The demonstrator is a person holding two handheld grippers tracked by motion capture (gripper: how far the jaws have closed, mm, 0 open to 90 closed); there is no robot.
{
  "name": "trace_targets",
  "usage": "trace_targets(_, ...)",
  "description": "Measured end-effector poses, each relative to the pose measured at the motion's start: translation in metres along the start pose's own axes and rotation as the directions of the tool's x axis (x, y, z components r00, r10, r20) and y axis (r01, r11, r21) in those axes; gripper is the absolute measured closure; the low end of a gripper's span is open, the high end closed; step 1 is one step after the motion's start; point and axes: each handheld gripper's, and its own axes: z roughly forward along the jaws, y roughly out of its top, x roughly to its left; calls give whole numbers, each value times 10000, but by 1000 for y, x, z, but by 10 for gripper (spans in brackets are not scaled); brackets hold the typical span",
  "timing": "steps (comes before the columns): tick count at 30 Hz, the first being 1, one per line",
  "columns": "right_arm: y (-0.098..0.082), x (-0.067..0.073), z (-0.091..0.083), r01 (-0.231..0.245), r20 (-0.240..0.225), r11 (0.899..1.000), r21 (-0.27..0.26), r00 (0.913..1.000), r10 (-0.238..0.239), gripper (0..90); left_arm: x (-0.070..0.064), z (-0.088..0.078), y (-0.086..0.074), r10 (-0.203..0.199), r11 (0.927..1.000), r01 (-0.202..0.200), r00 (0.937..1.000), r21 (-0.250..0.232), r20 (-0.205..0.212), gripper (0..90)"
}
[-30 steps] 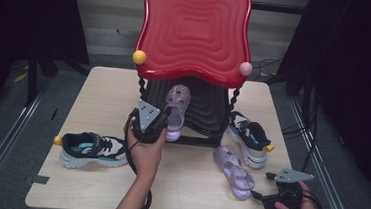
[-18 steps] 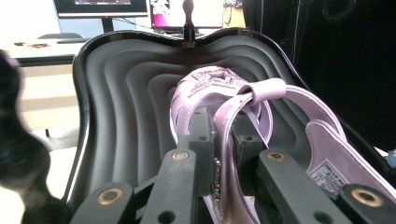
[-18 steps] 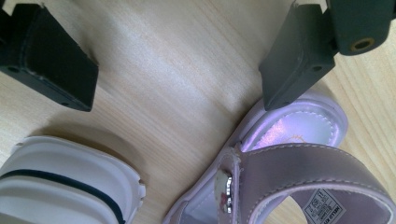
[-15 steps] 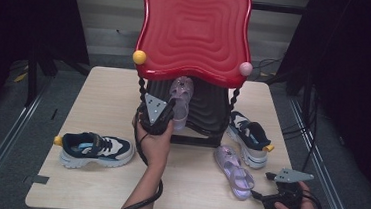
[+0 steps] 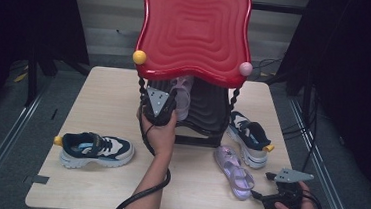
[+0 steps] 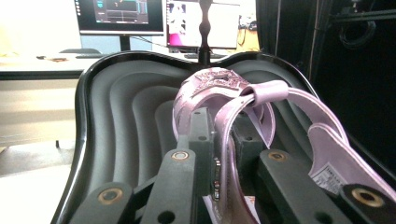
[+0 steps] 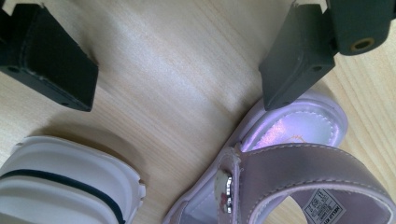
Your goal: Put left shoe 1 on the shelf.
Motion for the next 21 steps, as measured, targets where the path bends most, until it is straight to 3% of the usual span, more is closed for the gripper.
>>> trace_targets(2,0,0,0,-12,-2,10000,6,10000,12,103,-1,4,-1,129,9999,-129,9999,-8,-98,813)
trace_targets(13,0,0,0,-8,-3,10000,4,10000,8,103,-2,16,-10,-116,9999,117,9990,13,-422,806)
trace_targets(16,0,0,0,-9,-1,10000,4,10000,9,103,-3,16,-14,-7,9997,20,9982,233,-592,793)
trace_targets(21,0,0,0,-6,-3,10000,5,10000,6,103,0,15,-13,57,9977,-27,9991,681,-432,775)
